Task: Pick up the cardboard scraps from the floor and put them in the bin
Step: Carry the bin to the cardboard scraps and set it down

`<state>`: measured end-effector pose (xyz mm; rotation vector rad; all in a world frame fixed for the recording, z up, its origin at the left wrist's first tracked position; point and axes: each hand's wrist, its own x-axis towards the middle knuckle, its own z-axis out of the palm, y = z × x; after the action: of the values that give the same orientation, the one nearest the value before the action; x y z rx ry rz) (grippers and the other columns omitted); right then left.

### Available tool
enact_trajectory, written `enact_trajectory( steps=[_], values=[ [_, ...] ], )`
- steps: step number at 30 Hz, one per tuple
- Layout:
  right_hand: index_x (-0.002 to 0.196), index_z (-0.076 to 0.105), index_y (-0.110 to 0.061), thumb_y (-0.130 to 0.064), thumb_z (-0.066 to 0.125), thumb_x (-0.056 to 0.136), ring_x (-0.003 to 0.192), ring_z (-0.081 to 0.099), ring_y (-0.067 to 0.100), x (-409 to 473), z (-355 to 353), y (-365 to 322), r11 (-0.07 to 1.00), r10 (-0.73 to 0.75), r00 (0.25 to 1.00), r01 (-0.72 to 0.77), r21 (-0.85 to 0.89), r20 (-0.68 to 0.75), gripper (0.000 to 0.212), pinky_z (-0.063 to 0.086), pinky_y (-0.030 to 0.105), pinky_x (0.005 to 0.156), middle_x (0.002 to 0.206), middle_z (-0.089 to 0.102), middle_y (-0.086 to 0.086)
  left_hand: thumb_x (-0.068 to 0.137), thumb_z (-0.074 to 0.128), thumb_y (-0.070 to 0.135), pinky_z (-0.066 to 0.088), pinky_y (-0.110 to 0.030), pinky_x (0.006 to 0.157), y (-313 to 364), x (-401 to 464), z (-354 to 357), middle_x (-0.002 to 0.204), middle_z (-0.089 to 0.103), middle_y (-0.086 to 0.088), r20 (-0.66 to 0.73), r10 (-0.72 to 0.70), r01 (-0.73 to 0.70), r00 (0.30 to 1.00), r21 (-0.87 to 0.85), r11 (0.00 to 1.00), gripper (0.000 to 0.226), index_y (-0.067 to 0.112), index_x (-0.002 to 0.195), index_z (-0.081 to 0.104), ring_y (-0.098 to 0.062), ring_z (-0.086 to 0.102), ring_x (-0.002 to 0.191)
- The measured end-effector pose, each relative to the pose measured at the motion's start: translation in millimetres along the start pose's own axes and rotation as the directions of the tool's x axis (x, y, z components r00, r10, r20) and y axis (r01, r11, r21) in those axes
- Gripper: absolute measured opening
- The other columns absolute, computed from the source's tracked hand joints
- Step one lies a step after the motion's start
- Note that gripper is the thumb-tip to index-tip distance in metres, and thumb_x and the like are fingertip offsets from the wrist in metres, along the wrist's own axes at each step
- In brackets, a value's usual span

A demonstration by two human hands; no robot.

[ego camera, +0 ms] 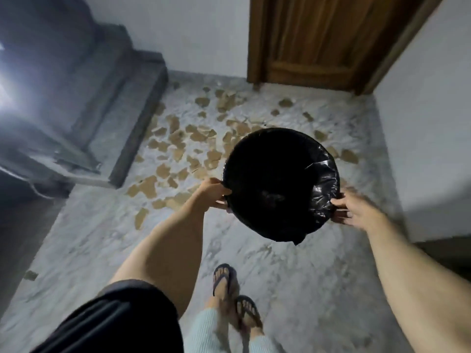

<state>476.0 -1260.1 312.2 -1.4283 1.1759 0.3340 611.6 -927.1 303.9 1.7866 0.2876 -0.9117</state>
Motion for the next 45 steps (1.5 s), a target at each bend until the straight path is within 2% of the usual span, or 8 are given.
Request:
enact_trajectory(
  steps=[6, 11, 19, 22, 28, 33, 37, 45],
  values=[
    [0.103, 0.061, -0.004, 0.003, 0.057, 0.096, 0.075, 0.061, 0.028, 22.0, -127.1, 34.6, 0.958, 0.089, 0.985, -0.044, 0.282, -0.146, 0.011, 0.056, 0.033, 0.058, 0.087, 0.063, 0.015, 0.095, 0.059, -0.007, 0.061, -0.030, 0.051, 82.5, 76.5, 141.6, 0.085, 0.061, -0.011, 0.219, -0.032, -0.014, 0.975, 0.207, 0.978, 0.008, -0.001, 0.099, 0.058, -0.020, 0.060, 0.066],
    [0.114, 0.058, -0.007, 0.003, 0.055, 0.098, 0.076, 0.063, 0.026, 63.2, -183.3, 55.9, 0.892, 0.238, 0.932, -0.099, 0.440, -0.272, 0.019, 0.055, 0.025, 0.041, 0.089, 0.066, 0.013, 0.094, 0.062, -0.005, 0.062, -0.033, 0.055, 120.1, 153.5, 243.8, 0.100, 0.065, -0.018, 0.372, -0.115, -0.031, 0.921, 0.365, 0.931, 0.015, -0.004, 0.108, 0.060, -0.026, 0.065, 0.074],
    [0.124, 0.060, -0.001, 0.003, 0.056, 0.098, 0.090, 0.065, 0.030, 125.6, -246.5, 120.6, 0.768, 0.443, 0.841, -0.177, 0.615, -0.311, 0.027, 0.054, 0.040, 0.071, 0.106, 0.067, 0.019, 0.094, 0.059, -0.008, 0.061, -0.030, 0.052, 127.7, 211.1, 384.2, 0.103, 0.066, -0.019, 0.450, -0.238, -0.048, 0.861, 0.536, 0.843, 0.025, -0.005, 0.119, 0.057, -0.024, 0.066, 0.078],
    [0.129, 0.057, 0.000, 0.003, 0.055, 0.098, 0.100, 0.060, 0.033, 151.0, -270.8, 148.2, 0.724, 0.494, 0.808, -0.180, 0.666, -0.320, 0.031, 0.050, 0.045, 0.086, 0.109, 0.062, 0.020, 0.094, 0.058, -0.010, 0.063, -0.034, 0.060, 118.8, 234.5, 437.7, 0.097, 0.066, -0.014, 0.495, -0.266, -0.078, 0.827, 0.570, 0.818, 0.024, -0.004, 0.118, 0.056, -0.024, 0.066, 0.078],
    [0.128, 0.056, 0.000, 0.001, 0.055, 0.099, 0.101, 0.060, 0.034, 231.2, -295.8, 211.9, 0.689, 0.542, 0.777, -0.193, 0.698, -0.320, 0.028, 0.050, 0.045, 0.087, 0.106, 0.063, 0.018, 0.094, 0.060, -0.009, 0.062, -0.035, 0.062, 66.3, 309.0, 525.9, 0.106, 0.067, -0.017, 0.463, -0.325, -0.066, 0.824, 0.650, 0.757, 0.024, -0.003, 0.117, 0.056, -0.024, 0.067, 0.084],
    [0.122, 0.063, -0.003, -0.002, 0.059, 0.098, 0.095, 0.066, 0.034, 311.8, -298.6, 266.8, 0.646, 0.604, 0.732, -0.217, 0.732, -0.315, 0.025, 0.055, 0.037, 0.066, 0.114, 0.066, 0.021, 0.096, 0.057, -0.008, 0.060, -0.029, 0.050, 19.3, 382.8, 585.6, 0.106, 0.065, -0.017, 0.468, -0.361, -0.082, 0.807, 0.694, 0.716, 0.024, -0.003, 0.119, 0.057, -0.024, 0.067, 0.084],
    [0.126, 0.062, -0.001, 0.000, 0.059, 0.098, 0.095, 0.065, 0.035, 359.2, -298.5, 302.2, 0.637, 0.614, 0.725, -0.222, 0.738, -0.312, 0.028, 0.055, 0.042, 0.073, 0.115, 0.065, 0.021, 0.094, 0.058, -0.009, 0.060, -0.030, 0.050, -14.7, 428.9, 620.7, 0.112, 0.065, -0.022, 0.456, -0.357, -0.095, 0.815, 0.713, 0.694, 0.026, -0.004, 0.120, 0.058, -0.029, 0.067, 0.088],
    [0.131, 0.059, 0.000, 0.005, 0.056, 0.097, 0.097, 0.065, 0.035, 423.6, -293.0, 352.4, 0.579, 0.663, 0.690, -0.225, 0.784, -0.291, 0.034, 0.055, 0.034, 0.061, 0.117, 0.065, 0.022, 0.090, 0.062, -0.013, 0.062, -0.037, 0.054, -57.0, 485.2, 664.0, 0.101, 0.063, -0.021, 0.467, -0.317, -0.129, 0.825, 0.702, 0.700, 0.021, -0.002, 0.107, 0.058, -0.031, 0.068, 0.084]
  ],
)
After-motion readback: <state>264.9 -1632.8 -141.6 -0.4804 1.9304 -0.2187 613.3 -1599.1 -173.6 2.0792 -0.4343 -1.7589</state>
